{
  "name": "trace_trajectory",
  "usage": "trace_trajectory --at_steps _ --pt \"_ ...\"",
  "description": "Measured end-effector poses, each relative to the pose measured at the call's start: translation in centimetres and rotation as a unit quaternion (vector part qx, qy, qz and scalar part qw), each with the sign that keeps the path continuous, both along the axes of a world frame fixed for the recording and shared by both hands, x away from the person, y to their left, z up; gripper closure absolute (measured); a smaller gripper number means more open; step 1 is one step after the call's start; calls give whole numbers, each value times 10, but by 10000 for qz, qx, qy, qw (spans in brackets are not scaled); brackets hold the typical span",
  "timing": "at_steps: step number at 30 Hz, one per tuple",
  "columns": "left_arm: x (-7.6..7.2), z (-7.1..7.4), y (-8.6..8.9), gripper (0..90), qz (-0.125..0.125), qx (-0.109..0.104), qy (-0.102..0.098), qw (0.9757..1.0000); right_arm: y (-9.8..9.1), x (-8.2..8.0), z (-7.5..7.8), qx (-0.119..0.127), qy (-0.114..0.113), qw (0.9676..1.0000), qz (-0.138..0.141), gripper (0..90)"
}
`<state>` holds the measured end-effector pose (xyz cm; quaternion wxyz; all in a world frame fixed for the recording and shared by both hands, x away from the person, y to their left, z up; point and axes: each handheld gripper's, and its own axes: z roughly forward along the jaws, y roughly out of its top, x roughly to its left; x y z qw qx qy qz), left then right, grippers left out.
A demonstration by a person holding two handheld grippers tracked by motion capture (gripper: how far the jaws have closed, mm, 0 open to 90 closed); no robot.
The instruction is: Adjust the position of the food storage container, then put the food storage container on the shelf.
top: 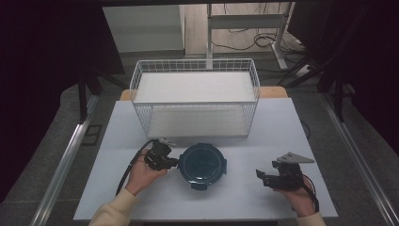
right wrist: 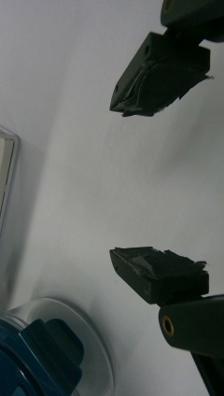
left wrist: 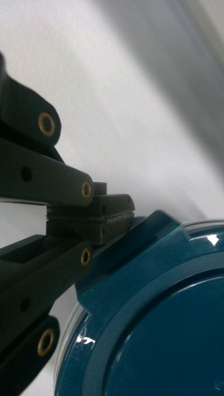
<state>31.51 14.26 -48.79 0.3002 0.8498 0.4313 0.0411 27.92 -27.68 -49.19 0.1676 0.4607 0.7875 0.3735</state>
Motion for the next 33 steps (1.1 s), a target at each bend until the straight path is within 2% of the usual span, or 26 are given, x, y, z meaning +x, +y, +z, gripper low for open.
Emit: trace_trajectory --at_steps 2,3,4,5,6,7,8,9,10,12,15,16,17,18,20,25,26,27,31,33 --pt "-4 8 7 900 81 -89 -188 9998 -1 0 1 26 -16 10000 -14 237" --pt "-4 8 7 900 81 -89 -188 9998 -1 -1 1 29 -24 10000 -15 237" --pt "-13 17 13 884 149 -252 -507 9983 -1 -1 1 32 -25 10000 -12 237" --pt "-13 17 13 829 149 -252 -507 9983 -1 -1 1 32 -25 10000 -12 237" --pt "-25 27 18 782 260 -442 -845 9951 -1 -1 1 34 -29 10000 -10 237" --pt "-32 30 20 743 297 -593 -975 9930 0 0 1 27 -28 10000 -7 237" --pt "-32 30 20 697 297 -593 -975 9930 0 0 0 16 -20 10000 8 237" --pt "-38 33 23 641 337 -780 -1047 9909 1 0 0 15 -24 10000 8 237" --pt "-45 34 26 564 392 -984 -1010 9892 1 -1 0 8 -60 10000 7 239" --pt "-50 34 30 425 514 -1015 -1028 9882 2 -2 4 33 -201 9998 -6 241" --pt "-52 32 35 336 627 -1045 -1020 9873 2 -4 7 107 -314 9995 4 244" --pt "-53 29 39 323 701 -1050 -1012 9868 2 -6 9 171 -416 9990 54 244" --pt "-53 29 39 314 701 -1050 -1012 9868 2 -6 9 171 -416 9990 54 244" --pt "-53 26 41 308 795 -911 -1072 9869 2 -6 10 203 -432 9988 101 244" --pt "-54 26 41 301 796 -868 -1110 9868 2 -6 9 206 -410 9988 149 244" --pt "-55 28 41 273 829 -937 -1168 9852 4 -7 10 203 -424 9987 197 232" --pt "-55 29 41 273 838 -946 -1160 9852 4 -7 10 249 -423 9986 177 222" --pt "-57 31 38 242 871 -909 -1239 9843 4 -7 12 326 -429 9984 141 211" --pt "-59 34 33 227 761 -951 -1276 9843 6 -8 14 385 -512 9979 105 204" --pt "-58 33 32 221 713 -958 -1238 9851 9 -7 14 472 -428 9980 56 200"
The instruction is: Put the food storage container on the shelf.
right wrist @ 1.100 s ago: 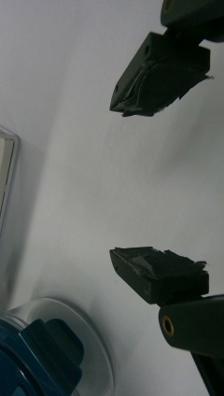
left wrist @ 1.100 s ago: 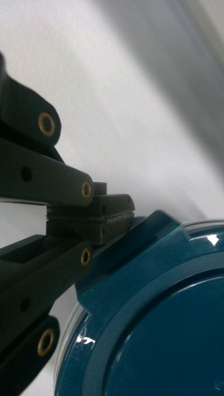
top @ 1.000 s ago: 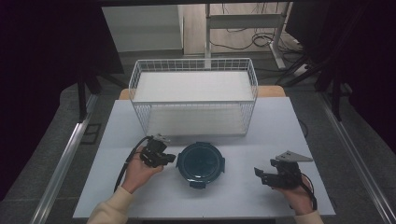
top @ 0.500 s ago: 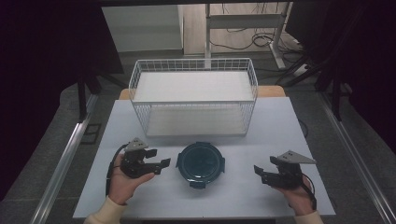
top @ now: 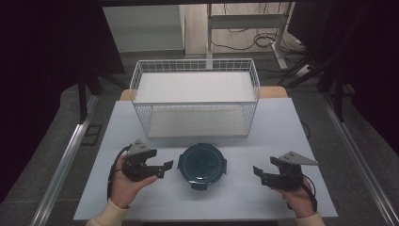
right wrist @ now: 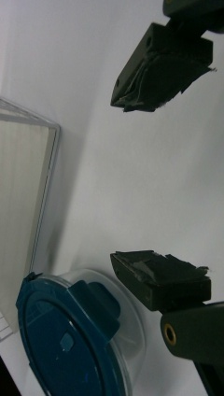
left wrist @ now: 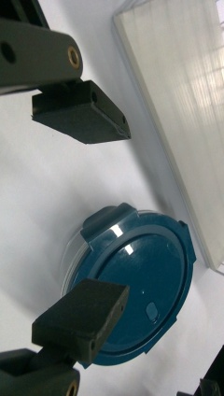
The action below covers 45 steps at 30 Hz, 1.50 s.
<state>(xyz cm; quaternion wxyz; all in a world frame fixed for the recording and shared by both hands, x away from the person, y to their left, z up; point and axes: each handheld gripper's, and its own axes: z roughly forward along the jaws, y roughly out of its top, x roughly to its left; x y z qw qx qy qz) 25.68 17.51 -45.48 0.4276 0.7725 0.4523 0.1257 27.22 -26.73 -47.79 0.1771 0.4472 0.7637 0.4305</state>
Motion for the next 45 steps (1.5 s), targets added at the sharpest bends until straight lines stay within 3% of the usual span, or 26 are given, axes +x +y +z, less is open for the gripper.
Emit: trace_trajectory --at_steps 3,7,10,12,15,17,19,24,27,32,36,37,40,45 --pt "4 -7 2 219 54 -97 203 9997 5 0 4 35 30 10000 13 199" --pt "6 -8 1 216 119 -11 240 9996 10 -2 15 0 -6 10000 31 190" --pt "8 -6 -2 212 42 -43 228 9997 13 -4 23 109 -18 9999 8 184" --pt "11 -3 -3 209 12 -146 266 9995 21 -6 31 248 66 9997 -10 179" --pt "13 -1 -2 207 -40 -288 324 9991 31 -2 34 256 171 9995 48 176" --pt "14 2 1 211 -83 -472 374 9982 47 7 38 208 278 9992 177 173" --pt "14 3 2 211 -48 -493 351 9982 56 11 40 211 320 9990 228 172" --pt "16 3 4 206 21 -551 362 9978 65 16 33 384 382 9981 307 171" --pt "17 1 0 206 37 -462 365 9983 70 18 25 332 455 9976 408 169" --pt "20 -4 -5 196 20 -498 451 9977 77 19 23 384 508 9967 502 166" --pt "24 -9 -6 187 -25 -697 621 9956 81 17 19 450 650 9954 546 152" --pt "26 -11 -7 183 -39 -798 728 9941 84 18 17 542 748 9942 542 149" --pt "28 -13 -7 183 -43 -803 754 9939 87 19 14 628 855 9928 556 148" --pt "36 -19 -14 181 -158 -973 1028 9898 101 24 5 658 1117 9899 564 134"
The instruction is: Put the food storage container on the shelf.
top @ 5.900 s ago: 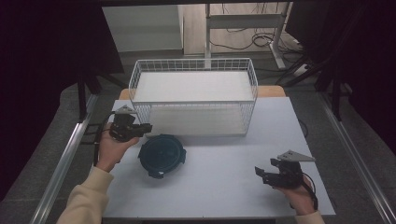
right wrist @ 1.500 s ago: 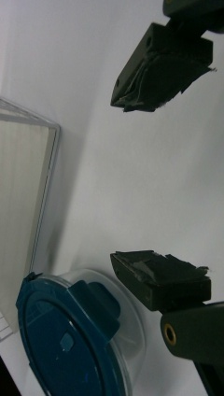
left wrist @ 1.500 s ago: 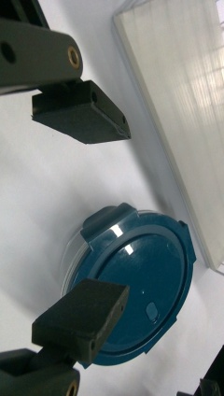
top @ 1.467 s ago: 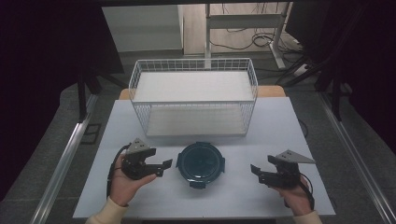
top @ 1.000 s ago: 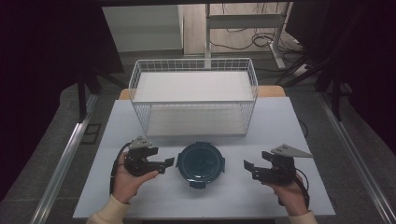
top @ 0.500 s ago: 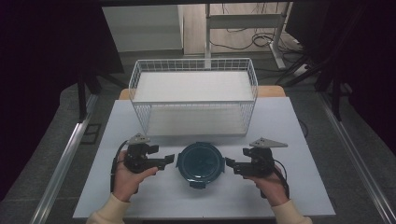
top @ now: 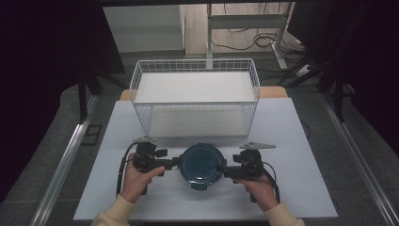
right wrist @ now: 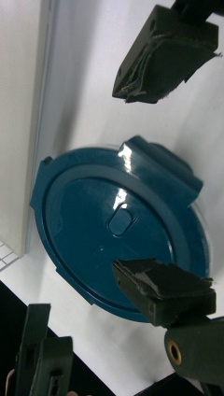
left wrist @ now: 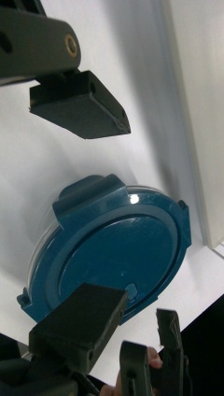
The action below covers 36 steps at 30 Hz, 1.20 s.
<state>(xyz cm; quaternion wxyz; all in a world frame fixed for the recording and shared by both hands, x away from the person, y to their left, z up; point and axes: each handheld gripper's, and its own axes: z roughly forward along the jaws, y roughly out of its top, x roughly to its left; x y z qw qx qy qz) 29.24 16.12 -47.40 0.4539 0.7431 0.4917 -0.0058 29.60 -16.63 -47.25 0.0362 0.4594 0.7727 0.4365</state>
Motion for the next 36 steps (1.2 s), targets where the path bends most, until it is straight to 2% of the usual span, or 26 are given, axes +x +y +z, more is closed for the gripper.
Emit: trace_trajectory --at_steps 1,3,4,5,6,10,13,19,22,25,27,29,32,34,36 --pt "0 0 0 179 0 0 0 10000 0 0 0 0 0 10000 0 134" --pt "5 -5 -3 175 -108 -143 227 9996 5 4 -4 77 157 9998 -82 117" --pt "6 -6 -3 172 -115 -208 296 9993 6 5 -6 111 252 9996 -106 114" --pt "6 -6 -3 171 -115 -208 296 9993 6 5 -6 111 252 9996 -106 114" --pt "9 -12 -2 171 -159 -428 522 9976 8 7 -10 188 420 9989 -126 110" --pt "12 -19 -3 170 -134 -404 660 9969 10 9 -16 229 571 9980 -165 104" --pt "14 -23 -5 172 -222 -389 766 9961 10 10 -19 336 723 9966 -197 102" --pt "18 -31 -10 180 -354 -523 966 9933 12 12 -27 482 992 9935 -265 102" --pt "20 -36 -13 189 -377 -721 1123 9903 14 14 -33 606 1189 9907 -279 104" --pt "22 -44 -16 196 -391 -890 1358 9860 15 14 -35 675 1290 9890 -276 109" --pt "23 -47 -17 215 -484 -958 1422 9840 16 14 -36 793 1380 9868 -293 139" --pt "22 -47 -18 225 -450 -972 1453 9836 15 13 -37 924 1468 9843 -334 175" --pt "22 -47 -17 249 -354 -1049 1551 9817 14 12 -37 967 1511 9831 -373 195" --pt "21 -46 -16 262 -335 -1042 1560 9817 11 12 -37 1028 1561 9816 -379 213" --pt "20 -44 -15 288 -389 -1002 1481 9831 7 11 -38 1121 1590 9803 -345 236"
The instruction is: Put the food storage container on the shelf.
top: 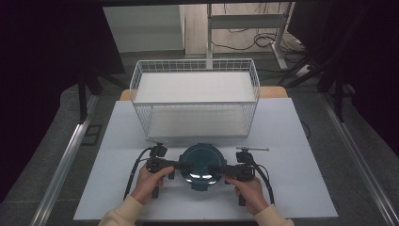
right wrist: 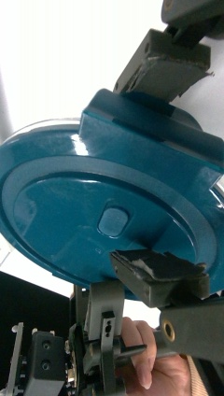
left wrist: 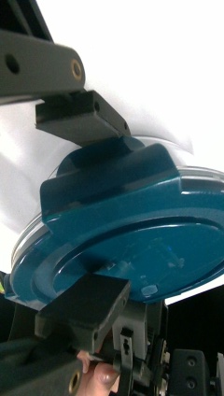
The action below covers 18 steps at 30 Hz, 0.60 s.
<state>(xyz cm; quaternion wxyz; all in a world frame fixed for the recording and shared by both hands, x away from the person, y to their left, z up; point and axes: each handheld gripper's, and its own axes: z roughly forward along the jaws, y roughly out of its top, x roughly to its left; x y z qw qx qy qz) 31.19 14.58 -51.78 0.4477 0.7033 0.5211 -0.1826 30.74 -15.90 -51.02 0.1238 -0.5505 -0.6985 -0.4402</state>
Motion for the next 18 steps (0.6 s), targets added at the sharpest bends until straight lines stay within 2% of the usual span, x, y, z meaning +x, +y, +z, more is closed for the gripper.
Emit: trace_trajectory --at_steps 3,7,11,18 --pt "-5 5 0 316 8 2 -119 9999 -3 -1 1 81 33 10000 -12 260" --pt "-12 9 1 359 57 -21 -269 9996 -8 -9 1 235 -53 9996 -123 293" --pt "-16 9 3 386 95 -108 -303 9994 -10 -13 1 286 -103 9994 -192 311" --pt "-23 12 3 398 118 -63 -375 9992 -11 -18 3 380 -195 9986 -301 344"
